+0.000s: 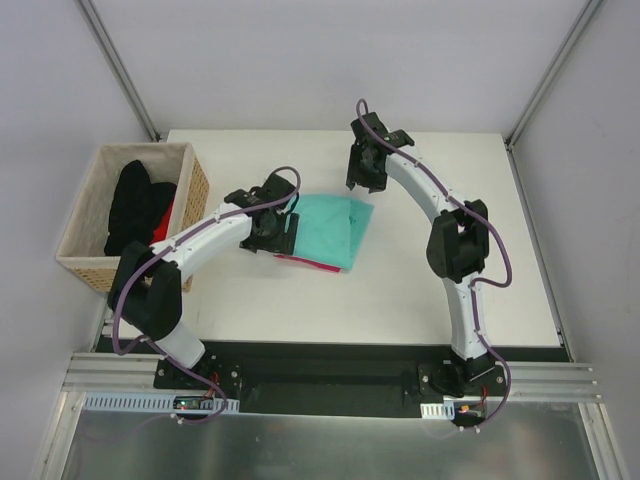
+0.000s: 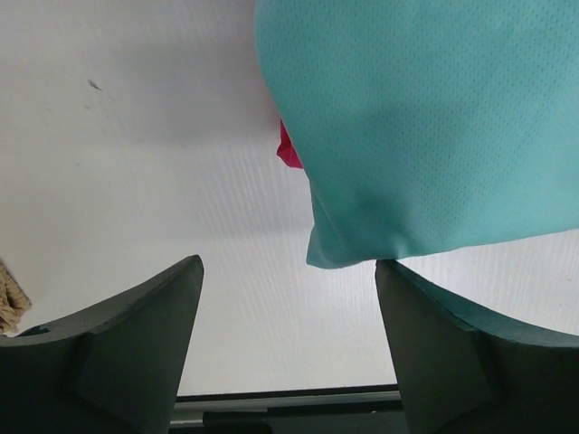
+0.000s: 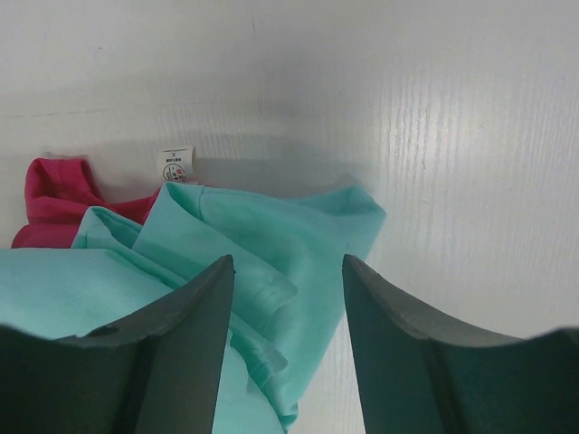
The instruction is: Fold and stack the t-shirts
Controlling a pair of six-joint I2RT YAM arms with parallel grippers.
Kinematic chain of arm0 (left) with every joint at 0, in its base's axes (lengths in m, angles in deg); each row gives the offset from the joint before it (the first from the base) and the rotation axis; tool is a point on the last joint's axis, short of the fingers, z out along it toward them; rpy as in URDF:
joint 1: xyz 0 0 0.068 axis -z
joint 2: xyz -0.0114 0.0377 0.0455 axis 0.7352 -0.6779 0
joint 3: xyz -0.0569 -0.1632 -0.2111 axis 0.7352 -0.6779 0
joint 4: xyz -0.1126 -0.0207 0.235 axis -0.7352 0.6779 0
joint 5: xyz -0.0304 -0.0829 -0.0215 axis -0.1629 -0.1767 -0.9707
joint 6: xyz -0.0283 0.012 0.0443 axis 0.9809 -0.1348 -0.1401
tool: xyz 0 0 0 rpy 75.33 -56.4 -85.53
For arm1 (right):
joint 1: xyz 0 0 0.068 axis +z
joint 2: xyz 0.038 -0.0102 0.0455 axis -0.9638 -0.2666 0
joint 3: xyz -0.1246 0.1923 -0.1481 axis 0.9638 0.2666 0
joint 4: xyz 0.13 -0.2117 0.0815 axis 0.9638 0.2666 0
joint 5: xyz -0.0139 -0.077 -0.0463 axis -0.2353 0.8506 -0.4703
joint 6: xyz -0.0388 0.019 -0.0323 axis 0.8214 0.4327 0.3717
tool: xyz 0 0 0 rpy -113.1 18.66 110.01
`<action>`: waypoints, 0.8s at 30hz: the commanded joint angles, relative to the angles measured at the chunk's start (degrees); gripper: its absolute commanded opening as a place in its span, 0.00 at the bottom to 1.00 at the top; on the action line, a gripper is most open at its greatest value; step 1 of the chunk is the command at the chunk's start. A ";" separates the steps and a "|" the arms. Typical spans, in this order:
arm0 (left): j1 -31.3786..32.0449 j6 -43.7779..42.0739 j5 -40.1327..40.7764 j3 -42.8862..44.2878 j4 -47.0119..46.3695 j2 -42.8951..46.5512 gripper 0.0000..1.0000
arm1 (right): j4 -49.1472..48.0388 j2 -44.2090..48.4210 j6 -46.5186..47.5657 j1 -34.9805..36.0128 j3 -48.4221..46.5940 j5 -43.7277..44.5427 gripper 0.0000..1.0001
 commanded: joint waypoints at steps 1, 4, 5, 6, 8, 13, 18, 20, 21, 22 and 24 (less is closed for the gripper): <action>-0.83 0.77 2.53 -1.48 1.34 4.42 0.77 | 1.61 2.59 0.93 -0.15 -3.31 1.16 0.55; -1.27 1.48 3.41 -2.45 1.52 5.74 0.78 | 1.70 3.12 1.10 -0.24 -3.40 1.42 0.55; -1.36 1.74 3.68 -2.63 1.69 6.00 0.78 | 1.70 3.55 1.10 -0.24 -3.40 1.42 0.55; -1.45 1.92 3.85 -3.06 1.95 6.53 0.78 | 1.78 3.64 1.28 -0.24 -3.40 1.42 0.55; -1.53 2.53 4.47 -3.59 2.22 7.06 0.78 | 1.87 4.34 1.37 -0.24 -3.13 1.68 0.55; -1.80 4.02 5.61 -4.83 2.92 8.55 0.79 | 1.87 6.19 1.89 -0.15 -2.61 2.12 0.55; -1.80 4.99 6.93 -4.56 3.45 9.96 0.79 | 1.78 7.42 2.07 0.72 -3.04 0.89 0.54; -1.97 5.69 8.24 -4.39 3.71 11.79 0.80 | 2.31 7.34 2.68 2.12 -3.66 1.68 0.53; -2.15 5.87 8.60 -4.30 3.72 12.41 0.80 | 2.40 7.25 2.86 2.66 -4.01 1.94 0.52; -2.41 5.96 8.86 -4.21 3.80 12.94 0.81 | 2.40 6.99 3.03 3.10 -4.01 1.86 0.51; -2.94 5.96 9.21 -3.69 4.24 14.26 0.81 | 2.75 6.72 2.86 4.33 -3.92 1.68 0.47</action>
